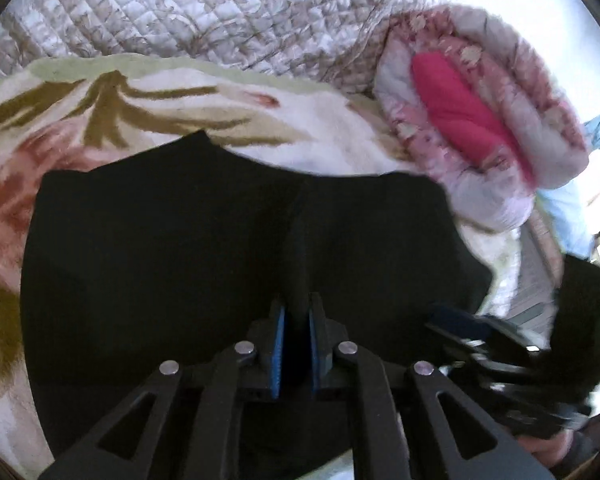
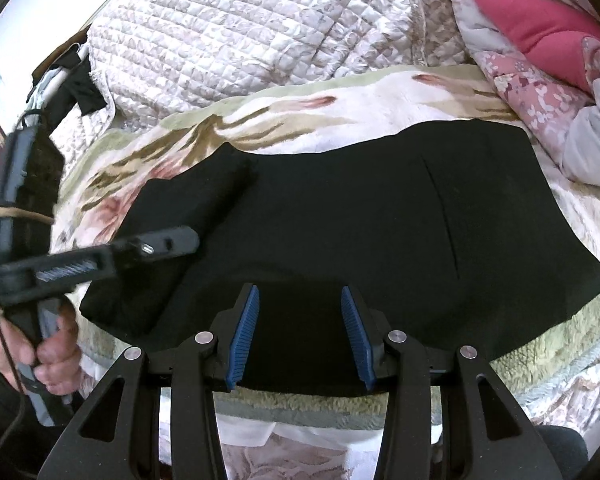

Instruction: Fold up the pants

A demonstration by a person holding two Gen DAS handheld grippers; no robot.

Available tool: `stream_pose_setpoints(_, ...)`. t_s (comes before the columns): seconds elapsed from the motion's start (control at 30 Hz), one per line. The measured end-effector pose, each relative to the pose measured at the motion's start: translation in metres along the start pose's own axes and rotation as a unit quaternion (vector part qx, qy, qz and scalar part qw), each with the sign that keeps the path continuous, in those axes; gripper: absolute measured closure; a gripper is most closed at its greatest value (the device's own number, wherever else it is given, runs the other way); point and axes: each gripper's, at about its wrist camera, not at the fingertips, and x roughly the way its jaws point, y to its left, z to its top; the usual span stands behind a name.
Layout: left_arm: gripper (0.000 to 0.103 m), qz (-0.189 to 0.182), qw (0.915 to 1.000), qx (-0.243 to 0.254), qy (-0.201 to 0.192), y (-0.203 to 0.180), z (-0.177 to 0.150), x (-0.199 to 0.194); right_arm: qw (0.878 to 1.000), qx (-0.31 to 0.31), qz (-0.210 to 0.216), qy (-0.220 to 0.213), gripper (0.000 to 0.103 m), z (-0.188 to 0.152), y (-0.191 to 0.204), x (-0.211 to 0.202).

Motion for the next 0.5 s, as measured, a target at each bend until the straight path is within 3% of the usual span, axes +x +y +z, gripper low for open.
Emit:
stream_pose_setpoints(0.1,0.077,-0.025,0.9992,-0.007,-0.031,0.007,0.003,-0.028,1.000,0.002,0.016,-0.001,0.059,0.003,0.004,0.002)
stream_pose_setpoints(0.2,0.073,-0.022,0.9974,-0.018,-0.066,0.019,0.005,-0.054,0.999,0.001,0.037,0.002,0.059,0.006,0.010,0.006)
stream_pose_setpoints(0.4,0.073,0.095,0.9904,-0.031,-0.095,0.068,-0.008,-0.083,0.996,0.012,0.081,0.022,0.059,0.016,0.018,0.031)
stream_pose_setpoints(0.5,0.073,0.122,0.9874,-0.050,-0.086,0.090,-0.019,-0.084,0.995,0.013,0.096,0.031,0.059,0.022,0.020,0.046)
